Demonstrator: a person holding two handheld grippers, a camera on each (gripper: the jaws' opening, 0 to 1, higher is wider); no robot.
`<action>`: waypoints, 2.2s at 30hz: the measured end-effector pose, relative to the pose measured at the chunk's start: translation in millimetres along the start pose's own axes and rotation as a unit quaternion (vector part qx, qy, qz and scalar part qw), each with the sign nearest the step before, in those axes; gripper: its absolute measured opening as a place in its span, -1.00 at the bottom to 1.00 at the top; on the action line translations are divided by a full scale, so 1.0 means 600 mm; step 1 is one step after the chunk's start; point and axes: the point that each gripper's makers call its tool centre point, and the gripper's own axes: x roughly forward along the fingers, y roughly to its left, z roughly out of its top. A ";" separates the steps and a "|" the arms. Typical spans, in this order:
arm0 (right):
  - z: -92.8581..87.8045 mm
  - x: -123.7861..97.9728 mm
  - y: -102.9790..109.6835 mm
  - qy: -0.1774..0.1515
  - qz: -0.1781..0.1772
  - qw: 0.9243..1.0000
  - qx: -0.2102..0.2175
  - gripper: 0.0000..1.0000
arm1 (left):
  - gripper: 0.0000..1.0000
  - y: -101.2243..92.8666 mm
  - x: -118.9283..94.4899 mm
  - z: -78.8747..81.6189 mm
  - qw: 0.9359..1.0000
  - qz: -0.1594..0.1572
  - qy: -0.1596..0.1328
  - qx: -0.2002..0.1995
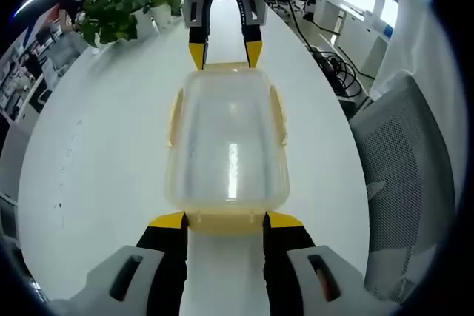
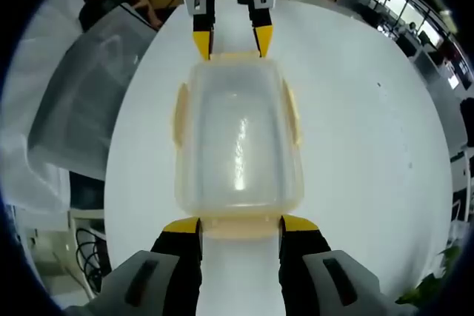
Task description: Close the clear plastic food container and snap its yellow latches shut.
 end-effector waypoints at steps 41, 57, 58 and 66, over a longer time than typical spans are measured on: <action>0.023 -0.037 -0.011 -0.069 -0.043 0.973 0.218 -0.18 | -0.02 0.000 -0.028 -0.004 0.976 0.035 -0.062 -0.207; 0.012 -0.025 -0.028 -0.078 -0.068 0.912 0.396 -0.19 | -0.05 0.008 -0.024 0.006 0.894 0.084 -0.077 -0.434; 0.012 -0.024 -0.030 -0.082 -0.070 0.907 0.407 -0.20 | -0.06 0.005 -0.025 0.003 0.881 0.083 -0.072 -0.460; 0.013 -0.013 -0.024 -0.118 -0.039 0.861 0.493 -0.24 | -0.19 -0.011 -0.009 0.013 0.846 0.064 -0.075 -0.525</action>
